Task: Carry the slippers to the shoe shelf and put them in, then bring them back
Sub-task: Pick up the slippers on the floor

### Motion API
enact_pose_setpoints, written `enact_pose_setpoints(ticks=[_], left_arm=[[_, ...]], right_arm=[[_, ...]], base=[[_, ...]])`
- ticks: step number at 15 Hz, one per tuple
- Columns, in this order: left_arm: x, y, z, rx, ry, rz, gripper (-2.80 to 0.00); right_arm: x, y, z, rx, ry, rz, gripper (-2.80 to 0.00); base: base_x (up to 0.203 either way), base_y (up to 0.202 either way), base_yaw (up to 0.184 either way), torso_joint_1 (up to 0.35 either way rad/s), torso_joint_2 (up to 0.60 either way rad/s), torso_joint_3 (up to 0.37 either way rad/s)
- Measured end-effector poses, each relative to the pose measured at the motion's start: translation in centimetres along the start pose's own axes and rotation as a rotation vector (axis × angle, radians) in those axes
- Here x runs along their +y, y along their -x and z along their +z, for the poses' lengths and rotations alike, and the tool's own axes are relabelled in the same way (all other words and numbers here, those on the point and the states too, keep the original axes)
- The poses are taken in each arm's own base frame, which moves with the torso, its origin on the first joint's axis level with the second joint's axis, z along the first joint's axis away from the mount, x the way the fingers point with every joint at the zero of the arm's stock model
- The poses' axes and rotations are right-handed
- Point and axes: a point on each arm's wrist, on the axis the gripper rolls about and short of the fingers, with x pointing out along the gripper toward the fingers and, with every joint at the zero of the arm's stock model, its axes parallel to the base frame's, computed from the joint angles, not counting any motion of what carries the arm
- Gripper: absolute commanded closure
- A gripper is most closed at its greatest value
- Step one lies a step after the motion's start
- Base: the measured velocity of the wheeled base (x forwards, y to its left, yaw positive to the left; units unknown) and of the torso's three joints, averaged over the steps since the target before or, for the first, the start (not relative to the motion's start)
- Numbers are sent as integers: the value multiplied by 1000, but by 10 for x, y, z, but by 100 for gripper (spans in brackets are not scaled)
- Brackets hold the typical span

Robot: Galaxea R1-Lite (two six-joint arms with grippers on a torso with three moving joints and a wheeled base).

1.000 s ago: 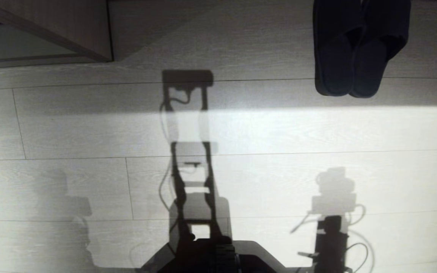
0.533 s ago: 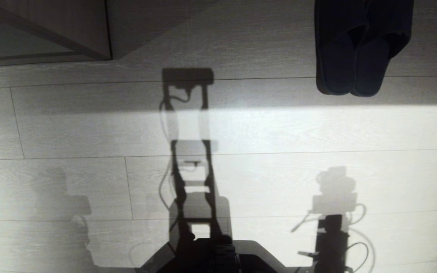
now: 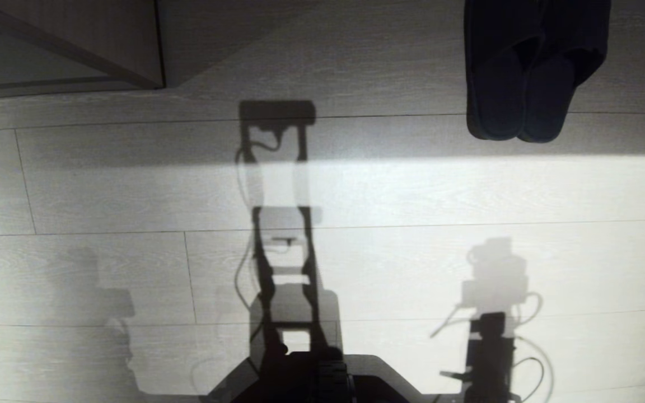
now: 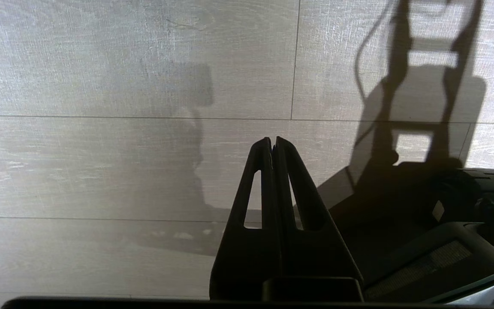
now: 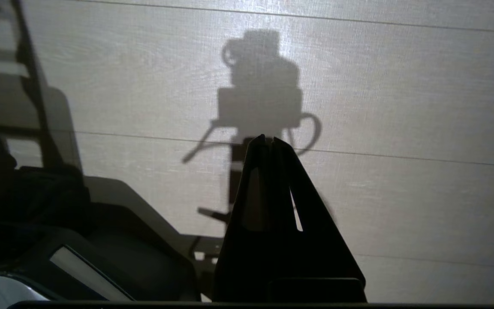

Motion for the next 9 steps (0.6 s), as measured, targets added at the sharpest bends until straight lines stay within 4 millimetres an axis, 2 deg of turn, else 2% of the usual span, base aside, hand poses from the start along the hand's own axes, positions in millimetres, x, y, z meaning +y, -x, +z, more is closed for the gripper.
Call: enact_pose_setpoints(ticks=[1,3,5,7,9], left_arm=[[0,0,0,0,0,-1,0],[0,0,0,0,0,0,0],[0,0,0,0,0,-1,0],[0,0,0,0,0,0,0],[0,0,0,0,0,0,0]], right_arm=[[0,2,9,-14,1,3,0],[-1,7,42,-65,2,3,0],[-2,3,75,-75,1,2,0],[-3,-8,95,-48,12,-4,0],[-4,-29,109,11,29,-30,0]], base=[[0,0,0,0,0,0],[0,0,0,0,0,0],[0,0,0,0,0,0],[0,0,0,0,0,0],[0,0,0,0,0,0]])
